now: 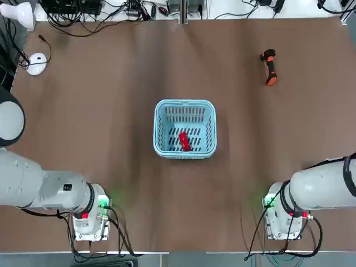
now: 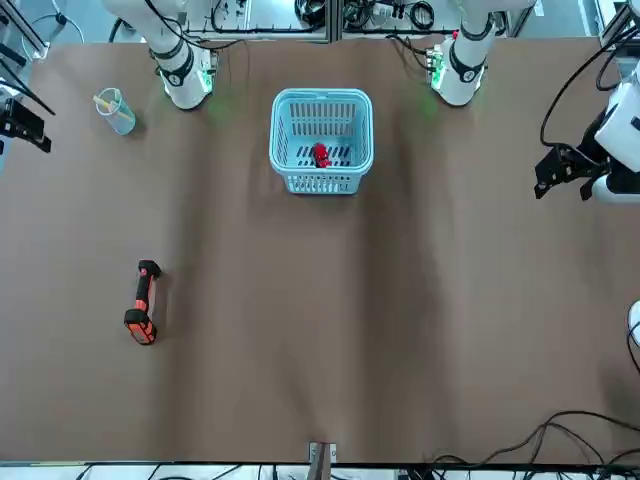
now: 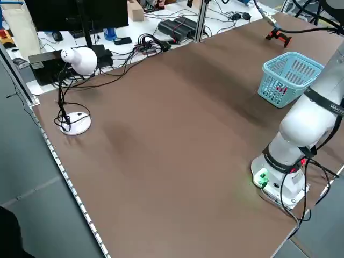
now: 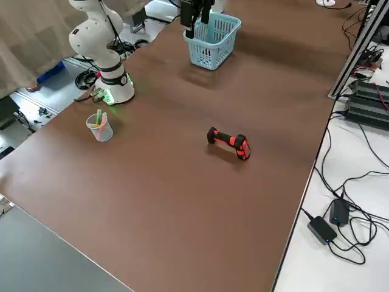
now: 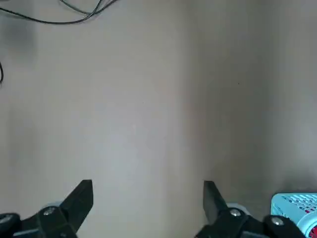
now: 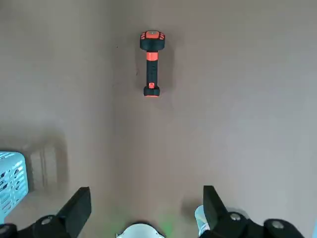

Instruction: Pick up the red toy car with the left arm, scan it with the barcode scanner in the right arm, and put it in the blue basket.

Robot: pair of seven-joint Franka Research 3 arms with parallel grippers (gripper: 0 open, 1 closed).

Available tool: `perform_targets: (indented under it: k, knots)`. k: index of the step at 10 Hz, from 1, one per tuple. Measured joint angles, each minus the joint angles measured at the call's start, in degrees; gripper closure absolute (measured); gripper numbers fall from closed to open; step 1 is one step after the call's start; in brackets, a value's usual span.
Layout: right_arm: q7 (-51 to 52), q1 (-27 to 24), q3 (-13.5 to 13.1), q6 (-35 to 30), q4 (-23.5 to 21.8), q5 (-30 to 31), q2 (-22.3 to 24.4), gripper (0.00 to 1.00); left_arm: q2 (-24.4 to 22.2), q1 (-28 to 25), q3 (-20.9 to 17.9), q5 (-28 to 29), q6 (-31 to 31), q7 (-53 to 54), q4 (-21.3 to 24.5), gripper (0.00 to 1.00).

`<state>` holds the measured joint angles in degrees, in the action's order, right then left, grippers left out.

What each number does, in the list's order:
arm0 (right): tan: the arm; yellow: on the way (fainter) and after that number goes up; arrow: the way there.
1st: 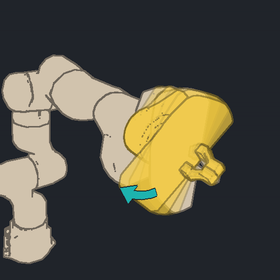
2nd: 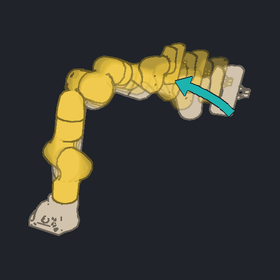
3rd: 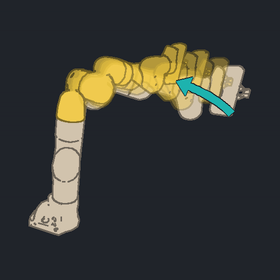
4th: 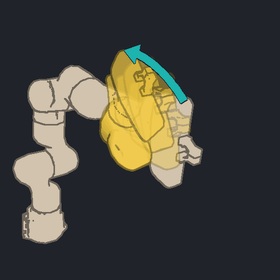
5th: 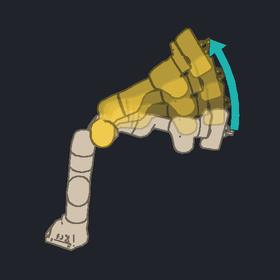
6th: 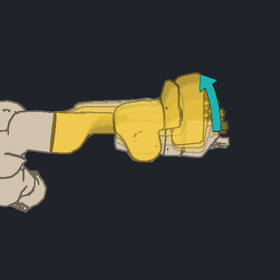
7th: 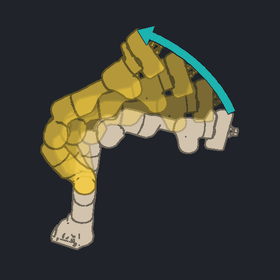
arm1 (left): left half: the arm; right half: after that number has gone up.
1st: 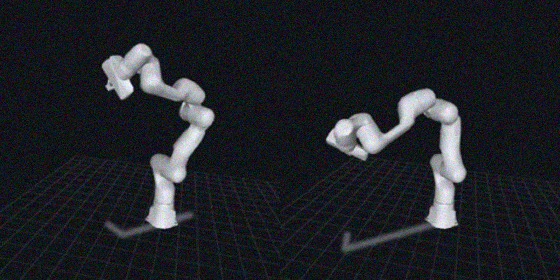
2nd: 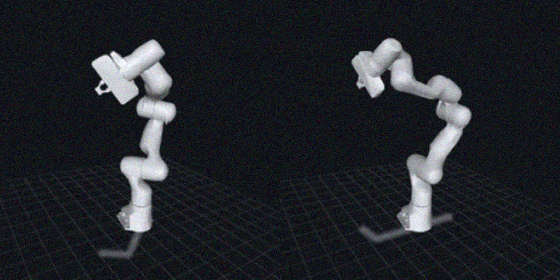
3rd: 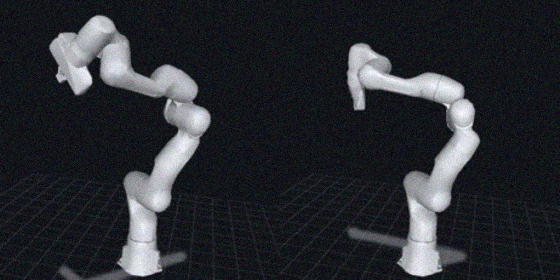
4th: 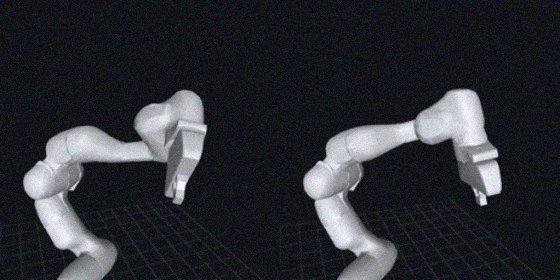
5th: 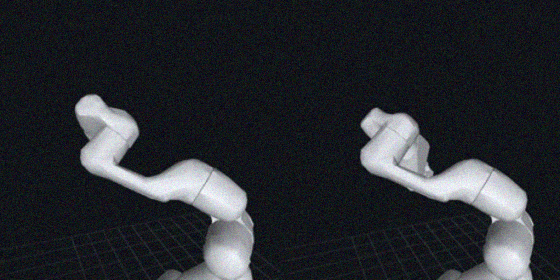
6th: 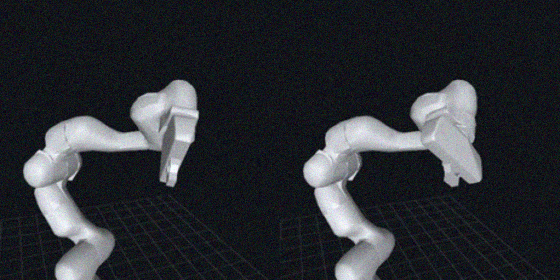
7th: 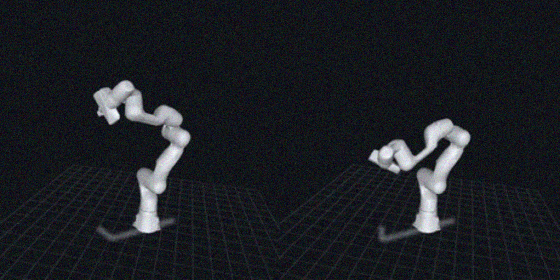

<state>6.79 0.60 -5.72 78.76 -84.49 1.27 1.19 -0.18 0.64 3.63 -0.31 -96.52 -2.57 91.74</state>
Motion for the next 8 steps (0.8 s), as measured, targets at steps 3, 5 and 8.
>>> perform_targets:
  k: [3, 5, 8]
  knots:
    - [0.00, 0.02, 0.03, 0.00, -0.01, 0.00, 0.00, 0.00, 0.00, -0.03, -0.19, 0.00, -0.09, -0.29, 0.38, 0.02]
    - [0.00, 0.05, 0.11, 0.00, -0.02, 0.00, 0.00, 0.00, 0.00, -0.03, -0.19, 0.00, -0.09, -1.37, 0.44, 0.02]
    - [0.00, 0.06, 0.12, 0.00, -0.02, 0.00, 0.00, 0.00, 0.00, -0.03, -0.19, 0.00, -0.09, -1.56, 0.51, 0.02]
